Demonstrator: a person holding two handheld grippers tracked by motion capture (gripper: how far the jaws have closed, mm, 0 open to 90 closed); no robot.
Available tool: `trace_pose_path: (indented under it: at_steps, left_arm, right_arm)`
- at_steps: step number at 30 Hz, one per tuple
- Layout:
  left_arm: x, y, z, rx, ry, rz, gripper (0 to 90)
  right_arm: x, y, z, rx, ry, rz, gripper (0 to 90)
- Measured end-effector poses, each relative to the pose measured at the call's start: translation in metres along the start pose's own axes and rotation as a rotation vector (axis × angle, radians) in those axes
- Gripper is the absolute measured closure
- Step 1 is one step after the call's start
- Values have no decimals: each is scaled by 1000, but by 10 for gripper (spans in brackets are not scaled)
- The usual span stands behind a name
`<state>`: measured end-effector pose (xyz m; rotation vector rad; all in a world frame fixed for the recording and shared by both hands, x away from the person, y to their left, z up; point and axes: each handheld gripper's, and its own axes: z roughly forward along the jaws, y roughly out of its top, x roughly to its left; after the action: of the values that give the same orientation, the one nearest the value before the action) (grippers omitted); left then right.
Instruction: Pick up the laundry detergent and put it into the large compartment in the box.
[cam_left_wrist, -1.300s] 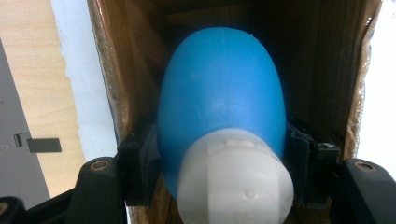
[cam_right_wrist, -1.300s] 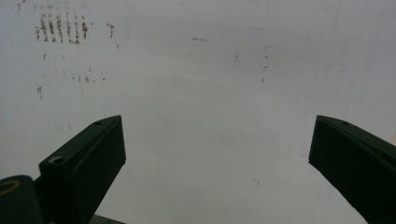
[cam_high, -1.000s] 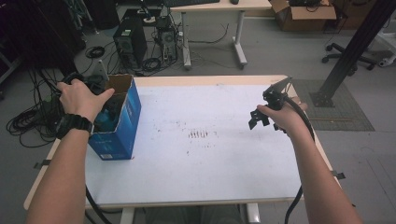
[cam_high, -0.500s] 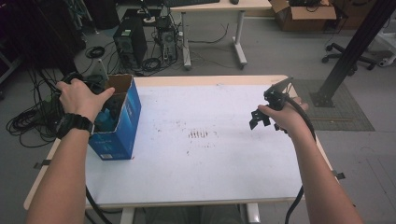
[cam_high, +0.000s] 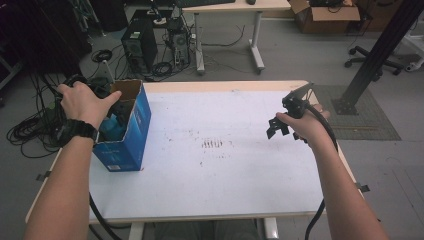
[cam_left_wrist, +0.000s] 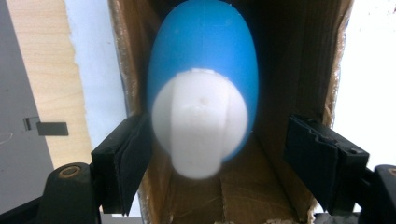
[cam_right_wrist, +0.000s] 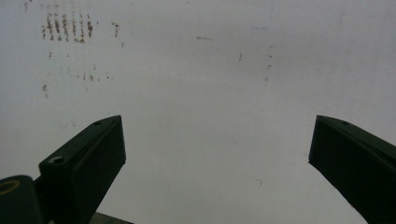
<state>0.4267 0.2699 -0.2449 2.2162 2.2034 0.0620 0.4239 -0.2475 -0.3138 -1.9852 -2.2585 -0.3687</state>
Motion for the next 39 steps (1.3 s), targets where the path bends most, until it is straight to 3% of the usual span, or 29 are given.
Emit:
trace_pose_path:
  at_steps: [15,21,26,39]
  left_arm:
    - [-4,-4,-31,-24,-4,0,182]
    - [-11,-4,-45,-19,-65,7,136]
    - [-21,-6,-59,-52,-64,23,118]
    - [-51,-9,-79,-109,-138,91,55]
  right_arm:
    - [-3,-4,-10,-19,2,-3,37]
    - [-4,-6,-13,-23,5,2,37]
    - [-4,-7,-14,-28,6,3,37]
    - [0,-10,-21,-39,9,0,37]
